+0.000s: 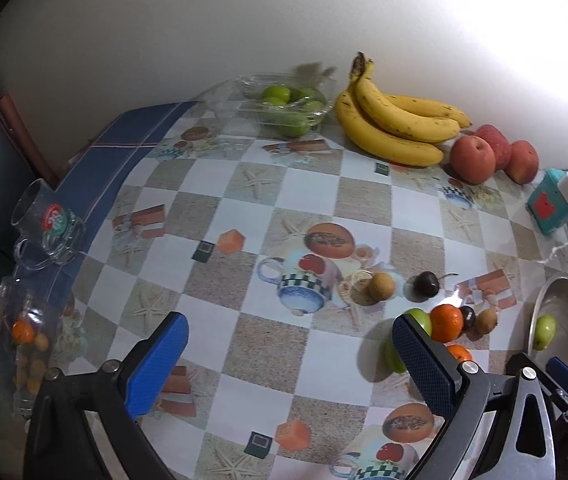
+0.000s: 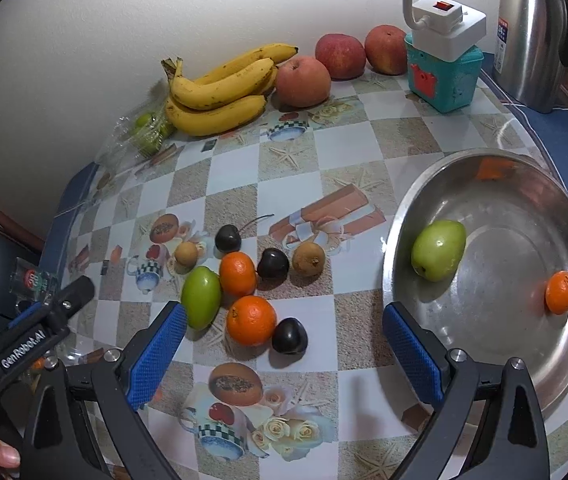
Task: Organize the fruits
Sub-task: 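Withdraw both open tools from the plate back toward the fruit row, then grasp the dark plum with the right tool while the left tool approaches the green apple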
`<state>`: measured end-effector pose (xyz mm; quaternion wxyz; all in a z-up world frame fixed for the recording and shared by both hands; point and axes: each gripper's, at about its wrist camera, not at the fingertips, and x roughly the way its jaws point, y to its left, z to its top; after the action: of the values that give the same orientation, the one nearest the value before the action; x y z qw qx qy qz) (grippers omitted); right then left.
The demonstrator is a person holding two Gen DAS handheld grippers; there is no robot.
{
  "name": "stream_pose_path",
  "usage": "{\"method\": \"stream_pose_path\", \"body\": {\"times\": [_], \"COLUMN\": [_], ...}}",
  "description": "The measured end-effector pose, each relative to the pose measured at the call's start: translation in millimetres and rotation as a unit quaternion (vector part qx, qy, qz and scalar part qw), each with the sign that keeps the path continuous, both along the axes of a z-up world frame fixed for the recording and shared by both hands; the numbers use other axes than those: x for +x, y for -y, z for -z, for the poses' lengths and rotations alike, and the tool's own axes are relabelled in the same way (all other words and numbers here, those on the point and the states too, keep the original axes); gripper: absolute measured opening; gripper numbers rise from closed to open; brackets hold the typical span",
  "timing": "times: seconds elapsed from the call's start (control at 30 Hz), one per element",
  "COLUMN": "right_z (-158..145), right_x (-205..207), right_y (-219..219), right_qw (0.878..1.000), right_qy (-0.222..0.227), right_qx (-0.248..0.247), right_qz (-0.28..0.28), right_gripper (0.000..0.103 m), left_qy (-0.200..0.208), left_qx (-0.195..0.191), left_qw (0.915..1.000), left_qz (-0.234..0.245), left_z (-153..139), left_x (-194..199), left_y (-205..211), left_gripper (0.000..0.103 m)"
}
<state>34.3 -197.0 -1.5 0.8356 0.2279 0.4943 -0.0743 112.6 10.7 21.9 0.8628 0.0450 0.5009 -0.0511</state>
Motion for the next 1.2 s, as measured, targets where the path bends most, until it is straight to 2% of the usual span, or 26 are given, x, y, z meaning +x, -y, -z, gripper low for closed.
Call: {"method": "stream_pose_path", "body": {"times": [0.27, 0.47, 0.67, 0.73, 0.83, 1.0, 1.1, 1.2], "right_z": [3, 13, 23, 28, 32, 38, 44, 47], "right_x": [4, 6, 9, 9, 9, 7, 4, 3], "right_y": [-4, -4, -5, -6, -7, -6, -1, 2], "right_qw": [1.0, 1.0, 0.999, 0.999, 0.998, 0.997, 0.997, 0.996], "right_qy": [-0.001, -0.009, -0.024, -0.032, -0.039, -0.051, -0.061, -0.066], "right_qx": [0.004, 0.013, 0.024, 0.027, 0.028, 0.036, 0.043, 0.05], "right_qz": [-0.013, -0.015, -0.024, -0.028, -0.031, -0.033, -0.027, -0.027], "right_gripper": [0.098, 0.096, 0.073, 0.063, 0.055, 0.044, 0.044, 0.039], "left_qy": [-0.015, -0.037, -0.059, -0.065, -0.072, -0.083, -0.083, -0.086], "left_qx": [0.004, -0.015, -0.041, -0.039, -0.033, -0.039, -0.039, -0.042], "left_qw": [0.9996, 0.9991, 0.9969, 0.9962, 0.9953, 0.9928, 0.9922, 0.9912], "left_qz": [0.024, 0.016, 0.031, 0.042, 0.056, 0.077, 0.084, 0.091], "left_z": [12, 22, 32, 36, 42, 49, 50, 53], "left_x": [7, 17, 23, 23, 23, 21, 20, 20], "left_y": [17, 21, 28, 34, 43, 53, 57, 62], "left_gripper": [0.103, 0.103, 0.103, 0.103, 0.102, 0.098, 0.095, 0.089]}}
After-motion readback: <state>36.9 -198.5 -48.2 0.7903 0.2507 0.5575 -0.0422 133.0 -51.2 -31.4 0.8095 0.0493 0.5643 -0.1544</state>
